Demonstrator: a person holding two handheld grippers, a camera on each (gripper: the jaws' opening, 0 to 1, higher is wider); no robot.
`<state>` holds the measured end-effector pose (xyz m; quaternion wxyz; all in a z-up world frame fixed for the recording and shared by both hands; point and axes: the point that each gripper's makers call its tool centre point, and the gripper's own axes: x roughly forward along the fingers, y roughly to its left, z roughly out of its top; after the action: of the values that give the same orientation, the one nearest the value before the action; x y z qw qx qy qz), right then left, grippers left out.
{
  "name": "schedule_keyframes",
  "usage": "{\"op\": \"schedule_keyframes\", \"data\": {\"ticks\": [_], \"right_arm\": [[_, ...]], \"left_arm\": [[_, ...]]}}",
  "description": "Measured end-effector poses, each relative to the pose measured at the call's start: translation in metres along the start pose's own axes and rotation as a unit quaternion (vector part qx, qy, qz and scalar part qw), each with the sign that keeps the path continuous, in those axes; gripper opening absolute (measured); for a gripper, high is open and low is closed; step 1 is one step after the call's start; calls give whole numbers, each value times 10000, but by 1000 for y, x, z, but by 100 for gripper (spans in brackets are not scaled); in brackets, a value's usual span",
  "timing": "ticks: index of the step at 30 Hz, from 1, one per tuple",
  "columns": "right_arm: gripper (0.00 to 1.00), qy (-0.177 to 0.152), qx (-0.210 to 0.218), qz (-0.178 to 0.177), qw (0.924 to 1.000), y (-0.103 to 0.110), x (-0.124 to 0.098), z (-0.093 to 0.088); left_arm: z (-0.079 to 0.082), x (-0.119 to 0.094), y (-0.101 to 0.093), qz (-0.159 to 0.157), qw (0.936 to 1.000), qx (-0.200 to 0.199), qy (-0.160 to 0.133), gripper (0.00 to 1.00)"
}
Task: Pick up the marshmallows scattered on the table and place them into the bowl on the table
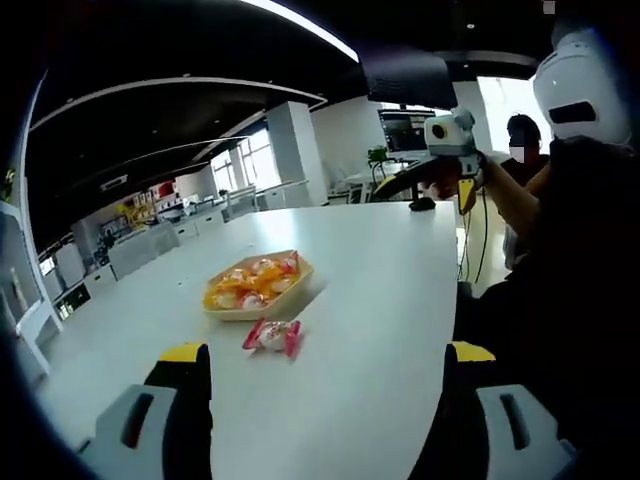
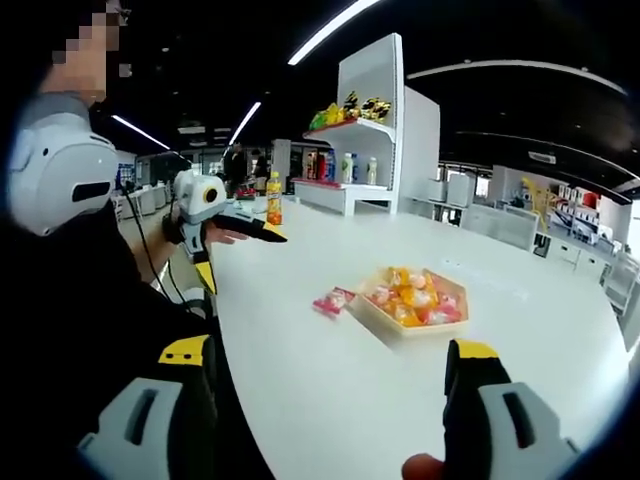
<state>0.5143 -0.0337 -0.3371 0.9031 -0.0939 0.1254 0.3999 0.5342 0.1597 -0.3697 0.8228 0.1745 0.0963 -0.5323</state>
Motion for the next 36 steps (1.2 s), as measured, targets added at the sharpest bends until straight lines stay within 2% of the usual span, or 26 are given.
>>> {"op": "schedule_keyframes", "data": {"ticks": [9,15,30,32,33,35,36], "right_arm": [[97,70,174,-2,9998,-1,-1,-2],[97,69,239,15,9997,0,-1,0],[97,140,277,35,9995,3,-2,-1],[97,135,280,14,9995,2,-3,-1],[97,135,276,3,9995,1,-3,-1],[97,128,263,-11,9996,1,-4,0],[97,124,259,-11,9996,1,-4,0]], "left_arm": [[-2,0,4,44,10000,5,41,95],[-6,0,6,82,9999,-24,107,95],[-12,3,12,103,9999,-45,43,95],[-15,5,14,144,9998,-56,116,95],[-14,5,14,126,9998,-100,88,95],[6,6,13,14,9978,-511,-429,95],[9,6,15,26,9970,-578,-517,95]]}}
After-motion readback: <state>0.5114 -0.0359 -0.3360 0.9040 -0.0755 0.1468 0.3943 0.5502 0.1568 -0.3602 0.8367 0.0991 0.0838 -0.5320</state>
